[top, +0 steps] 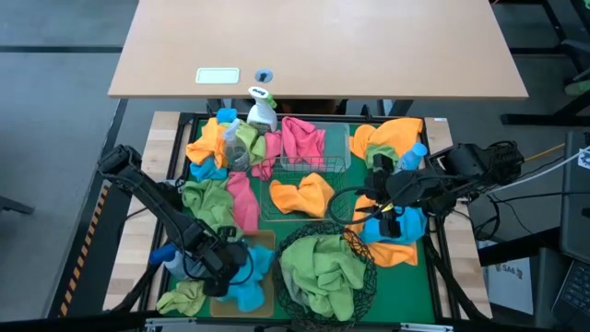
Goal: Sort microfiber towel by color & place in baskets
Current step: Put the blue microfiber towel into the orange bin
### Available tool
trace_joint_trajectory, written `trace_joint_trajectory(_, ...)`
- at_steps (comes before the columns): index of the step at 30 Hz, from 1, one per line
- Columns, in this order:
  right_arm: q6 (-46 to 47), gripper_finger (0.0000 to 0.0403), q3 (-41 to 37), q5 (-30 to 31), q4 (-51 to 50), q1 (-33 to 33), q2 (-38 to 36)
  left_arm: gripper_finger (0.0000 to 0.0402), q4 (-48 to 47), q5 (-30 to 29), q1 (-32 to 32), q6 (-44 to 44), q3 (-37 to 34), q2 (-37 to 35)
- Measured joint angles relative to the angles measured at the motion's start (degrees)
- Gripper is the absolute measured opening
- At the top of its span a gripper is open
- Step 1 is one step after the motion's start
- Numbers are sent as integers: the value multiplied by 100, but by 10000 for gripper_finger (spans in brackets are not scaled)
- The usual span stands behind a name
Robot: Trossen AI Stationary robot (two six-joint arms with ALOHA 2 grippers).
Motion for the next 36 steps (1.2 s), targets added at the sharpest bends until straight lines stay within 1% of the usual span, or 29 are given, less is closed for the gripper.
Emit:
trace_joint_trajectory(2, 2, 184, 0, -4, 4, 0, 0, 129, 2, 328, 0, -177, 0, 0)
trace_joint_trajectory(7, -41, 184, 0, 26, 4, 184, 0, 129, 117, 714, 2, -543, 0, -80)
trace_joint_trajectory(10, -46, 184, -2, 39, 9, 371, 0, 129, 187, 738, 2, -599, 0, -209)
trace_joint_trajectory(14, -49, 184, -2, 230, 11, 618, 2, 129, 270, 725, 3, -601, 0, -457)
trace_joint_trajectory(17, -49, 184, -2, 350, 15, 749, 2, 129, 381, 576, 53, -627, 0, -643)
trace_joint_trajectory(18, -50, 184, -2, 377, 20, 782, 2, 129, 438, 442, 67, -672, 0, -686)
trace_joint_trajectory(23, -48, 184, -2, 524, 22, 924, 2, 129, 562, -500, 137, -702, 2, -696)
trace_joint_trajectory(25, -48, 184, -2, 529, 24, 969, 2, 129, 555, -754, 138, -697, 4, -589)
trace_joint_trajectory(29, 110, 184, -2, 543, 25, 1092, 3, 129, 544, -876, 136, -491, 4, -278)
trace_joint_trajectory(33, 246, 184, -2, 781, 15, 1290, 106, 129, 538, -899, 136, -259, 4, 116)
trace_joint_trajectory(36, 249, 184, -2, 826, 5, 1447, 251, 129, 540, -992, 136, -97, 4, 408)
